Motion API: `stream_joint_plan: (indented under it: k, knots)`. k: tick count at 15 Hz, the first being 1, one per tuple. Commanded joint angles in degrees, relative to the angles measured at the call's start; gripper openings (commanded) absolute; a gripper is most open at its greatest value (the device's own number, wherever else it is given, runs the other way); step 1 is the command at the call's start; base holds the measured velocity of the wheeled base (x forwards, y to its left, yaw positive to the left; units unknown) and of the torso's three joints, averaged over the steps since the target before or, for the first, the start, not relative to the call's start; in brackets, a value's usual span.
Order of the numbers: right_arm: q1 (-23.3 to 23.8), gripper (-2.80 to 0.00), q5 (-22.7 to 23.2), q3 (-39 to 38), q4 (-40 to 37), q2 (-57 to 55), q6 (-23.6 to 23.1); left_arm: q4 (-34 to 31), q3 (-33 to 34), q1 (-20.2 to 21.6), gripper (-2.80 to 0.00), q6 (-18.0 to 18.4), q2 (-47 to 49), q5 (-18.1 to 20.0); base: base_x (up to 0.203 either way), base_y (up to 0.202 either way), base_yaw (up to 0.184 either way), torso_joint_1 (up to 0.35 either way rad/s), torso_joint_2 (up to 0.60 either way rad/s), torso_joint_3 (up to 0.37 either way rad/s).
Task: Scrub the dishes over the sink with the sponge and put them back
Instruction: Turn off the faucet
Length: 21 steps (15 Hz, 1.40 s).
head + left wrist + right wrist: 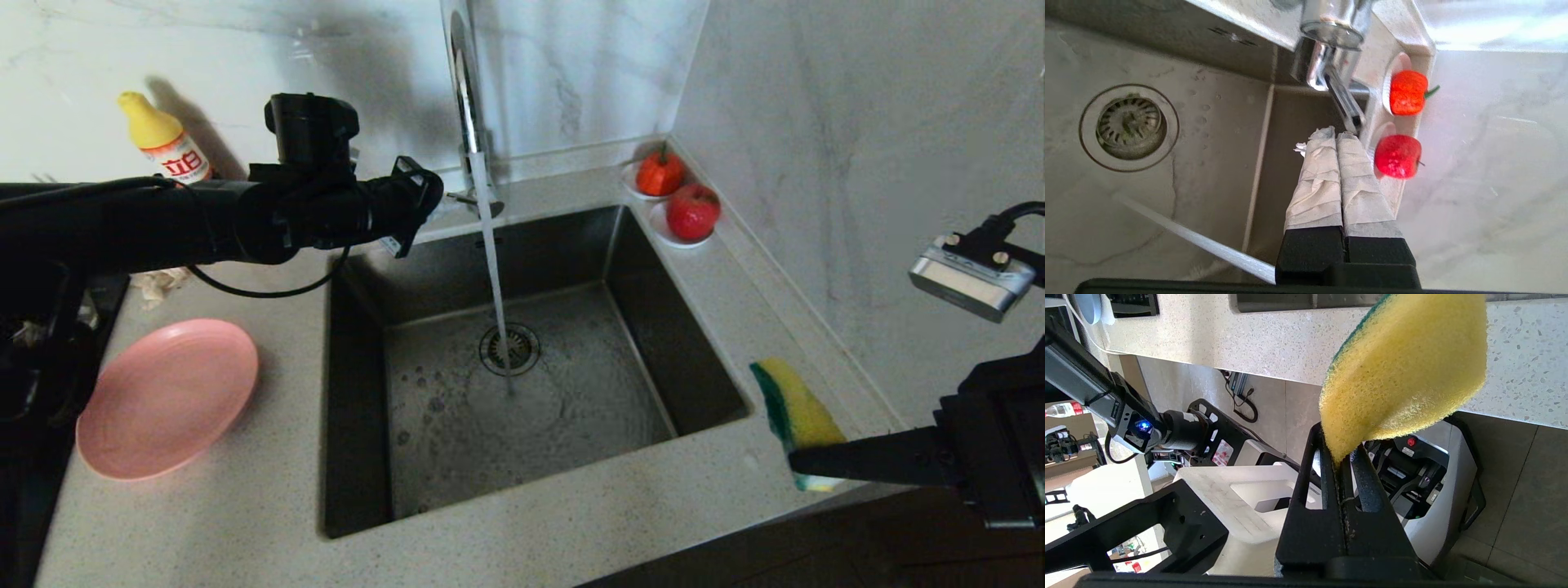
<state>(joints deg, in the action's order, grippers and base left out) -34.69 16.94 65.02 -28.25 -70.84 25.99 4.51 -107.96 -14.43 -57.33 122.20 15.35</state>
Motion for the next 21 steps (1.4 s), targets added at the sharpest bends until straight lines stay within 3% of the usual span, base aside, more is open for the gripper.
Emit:
stream_joint_plan:
  k: [1, 21]
  knots:
    - [0.1, -2.8, 0.1, -0.1, -0.1, -0.1, 0.1, 0.1, -0.8, 0.0, -2.8, -0.3, 1.3, -0.3, 0.0, 0.0, 0.0, 0.0, 0.0, 0.0]
    - [0.1, -2.8, 0.8, -1.9, 0.0, 0.7, 0.2, 6.9, -2.7, 2.1, -2.8, -0.4, 2.8, -3.8, 0.0, 0.0, 0.0, 0.0, 0.0, 0.0]
